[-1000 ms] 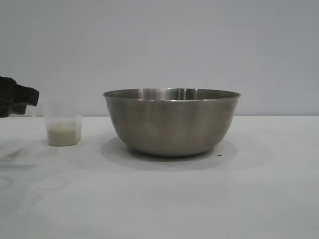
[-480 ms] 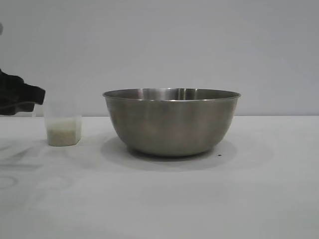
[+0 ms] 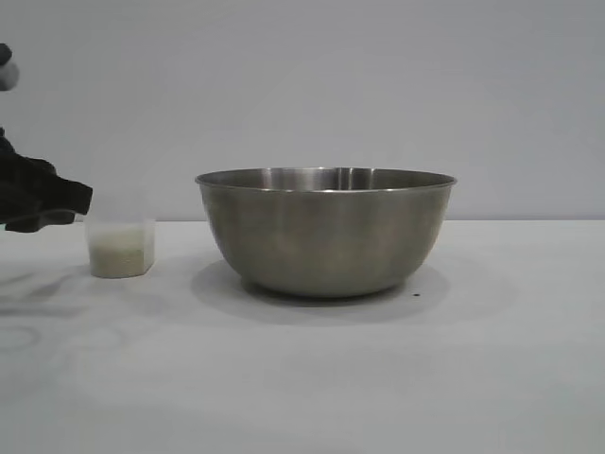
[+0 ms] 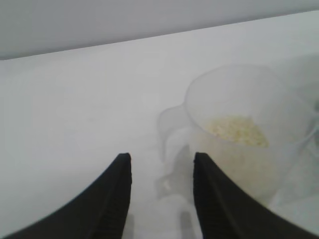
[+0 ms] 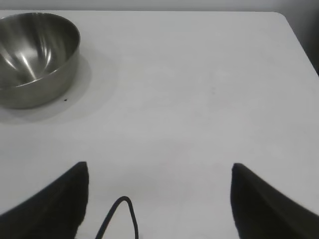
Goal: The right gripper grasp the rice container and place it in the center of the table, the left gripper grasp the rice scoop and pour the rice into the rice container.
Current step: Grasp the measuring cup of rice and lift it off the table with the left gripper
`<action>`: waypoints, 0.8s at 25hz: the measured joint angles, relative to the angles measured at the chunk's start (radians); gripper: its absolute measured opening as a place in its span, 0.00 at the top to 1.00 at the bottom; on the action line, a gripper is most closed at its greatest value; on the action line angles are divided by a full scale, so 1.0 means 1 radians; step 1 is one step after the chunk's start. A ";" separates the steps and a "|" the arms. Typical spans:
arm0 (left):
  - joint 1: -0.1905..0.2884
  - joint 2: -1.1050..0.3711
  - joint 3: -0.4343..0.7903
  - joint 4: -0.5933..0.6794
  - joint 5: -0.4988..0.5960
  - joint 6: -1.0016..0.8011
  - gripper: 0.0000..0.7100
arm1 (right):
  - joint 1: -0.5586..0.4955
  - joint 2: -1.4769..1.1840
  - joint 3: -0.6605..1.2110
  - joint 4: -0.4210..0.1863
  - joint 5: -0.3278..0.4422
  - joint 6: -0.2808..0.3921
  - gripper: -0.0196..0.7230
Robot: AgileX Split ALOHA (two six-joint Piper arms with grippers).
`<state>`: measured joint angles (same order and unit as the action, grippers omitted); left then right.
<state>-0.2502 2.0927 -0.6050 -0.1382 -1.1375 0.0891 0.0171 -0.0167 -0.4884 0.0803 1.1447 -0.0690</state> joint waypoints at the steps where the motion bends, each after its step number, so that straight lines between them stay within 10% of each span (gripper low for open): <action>1: 0.000 0.004 -0.009 0.000 0.000 0.000 0.59 | 0.000 0.000 0.000 0.000 0.000 0.000 0.26; 13: 0.000 0.074 -0.110 0.000 0.000 0.000 0.59 | 0.000 0.000 0.000 0.000 0.000 0.000 0.26; 20: 0.000 0.074 -0.130 0.019 0.000 0.000 1.00 | 0.000 0.000 0.000 0.000 0.000 0.000 0.26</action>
<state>-0.2502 2.1669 -0.7350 -0.1197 -1.1375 0.0891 0.0171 -0.0167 -0.4884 0.0803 1.1447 -0.0690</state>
